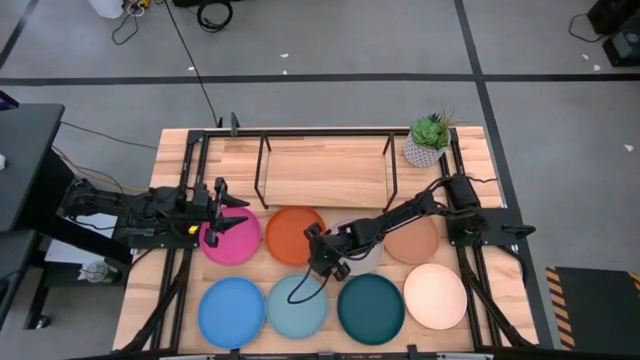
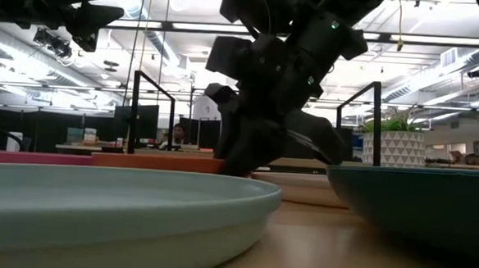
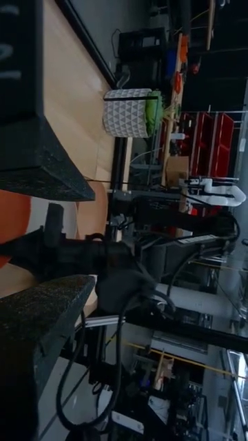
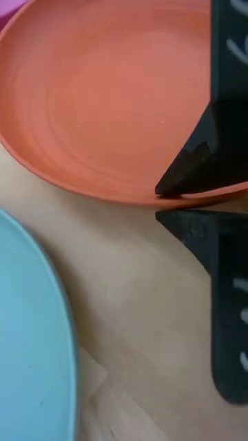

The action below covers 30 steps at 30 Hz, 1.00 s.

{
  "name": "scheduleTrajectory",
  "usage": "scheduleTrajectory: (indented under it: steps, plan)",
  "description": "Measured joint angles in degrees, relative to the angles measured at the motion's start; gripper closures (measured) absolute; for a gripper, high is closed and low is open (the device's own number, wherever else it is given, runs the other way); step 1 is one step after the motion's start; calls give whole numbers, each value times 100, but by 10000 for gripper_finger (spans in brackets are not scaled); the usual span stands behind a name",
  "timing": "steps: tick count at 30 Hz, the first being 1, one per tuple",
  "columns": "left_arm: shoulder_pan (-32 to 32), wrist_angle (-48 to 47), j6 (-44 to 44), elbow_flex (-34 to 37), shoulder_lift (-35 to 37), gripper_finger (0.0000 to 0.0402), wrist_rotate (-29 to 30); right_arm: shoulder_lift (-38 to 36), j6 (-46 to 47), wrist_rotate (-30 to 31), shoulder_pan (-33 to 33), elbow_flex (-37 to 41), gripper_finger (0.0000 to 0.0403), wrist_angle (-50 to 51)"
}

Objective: Place and stack plates onto a shelf
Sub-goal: Put the orange plate on the shelf

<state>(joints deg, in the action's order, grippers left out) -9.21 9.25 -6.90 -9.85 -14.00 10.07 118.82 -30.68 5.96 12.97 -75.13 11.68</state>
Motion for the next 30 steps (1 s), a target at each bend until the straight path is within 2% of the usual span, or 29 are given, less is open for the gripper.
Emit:
scheduleTrajectory:
  steps: [4,8,11,14,18,23,30]
  plan:
    - [0,-17,1,0,-26,209,-2,-21,-42,21,13,-11,386,9]
    - [0,7,3,0,-24,209,0,-112,-92,-12,48,-9,387,13]
    - [0,41,0,0,-24,209,-2,-211,-84,-147,57,-20,372,71]
    - [-2,38,0,0,-24,209,0,-326,29,-435,57,-116,364,265]
    - [-1,32,-8,0,-24,209,-1,-581,179,-964,70,-214,373,349]
    - [0,14,-31,0,-24,209,0,-1045,219,-789,135,-212,385,570]
    - [0,251,-102,0,-24,209,-2,-1565,326,-67,295,-212,370,1035]
